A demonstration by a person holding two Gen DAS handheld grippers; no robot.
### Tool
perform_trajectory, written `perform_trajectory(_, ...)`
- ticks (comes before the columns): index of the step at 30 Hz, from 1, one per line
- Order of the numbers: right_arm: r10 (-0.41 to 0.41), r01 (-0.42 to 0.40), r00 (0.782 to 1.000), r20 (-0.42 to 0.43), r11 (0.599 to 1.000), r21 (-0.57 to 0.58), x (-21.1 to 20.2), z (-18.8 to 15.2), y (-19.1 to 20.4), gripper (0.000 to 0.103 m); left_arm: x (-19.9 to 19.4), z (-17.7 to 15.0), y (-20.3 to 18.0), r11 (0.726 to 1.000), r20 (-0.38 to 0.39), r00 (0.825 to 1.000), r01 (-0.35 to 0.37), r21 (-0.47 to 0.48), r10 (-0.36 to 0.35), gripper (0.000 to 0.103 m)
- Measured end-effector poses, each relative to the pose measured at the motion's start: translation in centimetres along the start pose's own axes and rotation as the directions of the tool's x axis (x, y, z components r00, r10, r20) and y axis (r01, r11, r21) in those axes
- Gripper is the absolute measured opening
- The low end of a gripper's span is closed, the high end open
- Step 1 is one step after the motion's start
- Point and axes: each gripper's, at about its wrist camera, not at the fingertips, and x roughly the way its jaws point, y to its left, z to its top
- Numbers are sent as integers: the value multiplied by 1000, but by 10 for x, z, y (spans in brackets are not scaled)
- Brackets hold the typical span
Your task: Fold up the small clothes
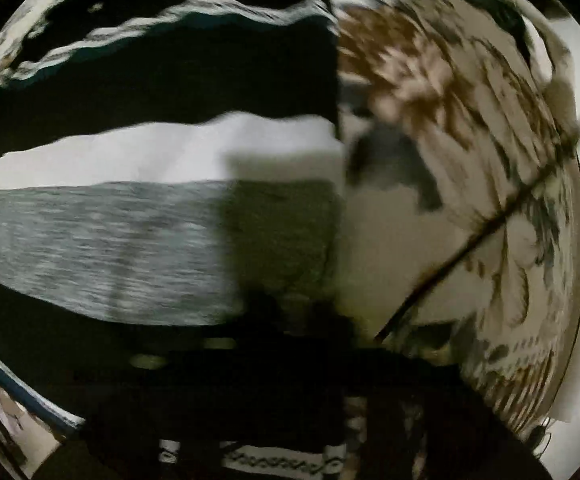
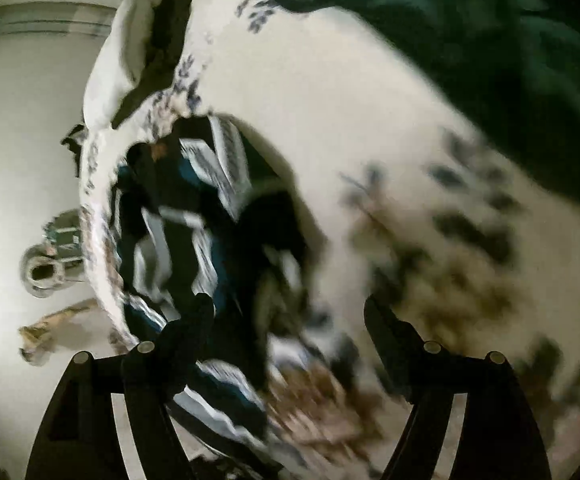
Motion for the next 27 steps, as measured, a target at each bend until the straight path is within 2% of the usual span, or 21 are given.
perform_trajectory(3, -23, 23, 999, -36, 1000, 7, 37, 25, 9, 79, -11, 1, 22, 998, 22, 999, 46, -47, -45, 7)
perform_trajectory(4, -15, 16, 997, -74, 1000, 14, 53, 31, 12, 79, -17, 0, 29, 997, 35, 998, 57, -59, -55, 7)
perform_trajectory(6, -19, 22, 996, -92, 999, 30, 69, 36, 17, 74, -30, -3, 38, 995, 55, 996, 69, -70, -65, 7)
perform_trajectory(7, -28, 30, 996, -91, 999, 22, 72, 37, 20, 50, -37, -2, 44, 994, 65, 995, 80, -81, -75, 6)
perform_trajectory(8, -42, 43, 995, -85, 999, 13, 73, 37, 26, 17, -46, -3, 51, 992, 80, 994, 86, -91, -79, 6)
perform_trajectory(9, -36, 37, 997, -70, 999, 9, 71, 36, 31, 13, -53, -6, 54, 991, 91, 992, 92, -96, -83, 6)
perform_trajectory(11, -50, 49, 999, -22, 999, -14, 58, 29, 48, 11, -76, -13, 56, 986, 116, 989, 110, -122, -96, 6)
perform_trajectory(14, -69, 69, 998, -7, 997, -38, 37, 21, 79, 9, -105, -23, 76, 967, 155, 981, 148, -208, -116, 6)
perform_trajectory(18, -89, 90, 996, 12, 994, -63, 12, 22, 133, 9, -140, -23, 126, 936, 223, 967, 185, -300, -120, 6)
perform_trajectory(21, -97, 101, 994, 40, 987, -122, 4, 28, 187, 9, -157, -24, 177, 907, 270, 955, 219, -359, -124, 6)
perform_trajectory(24, -120, 127, 991, 52, 977, -169, 23, 37, 252, 8, -156, -27, 228, 864, 285, 947, 264, -428, -148, 5)
perform_trajectory(25, -134, 141, 990, 49, 973, -183, 36, 41, 275, 8, -151, -28, 247, 840, 291, 943, 286, -461, -162, 5)
perform_trajectory(27, -155, 160, 987, 41, 964, -212, 66, 51, 317, 8, -143, -29, 279, 809, 285, 941, 308, -501, -182, 5)
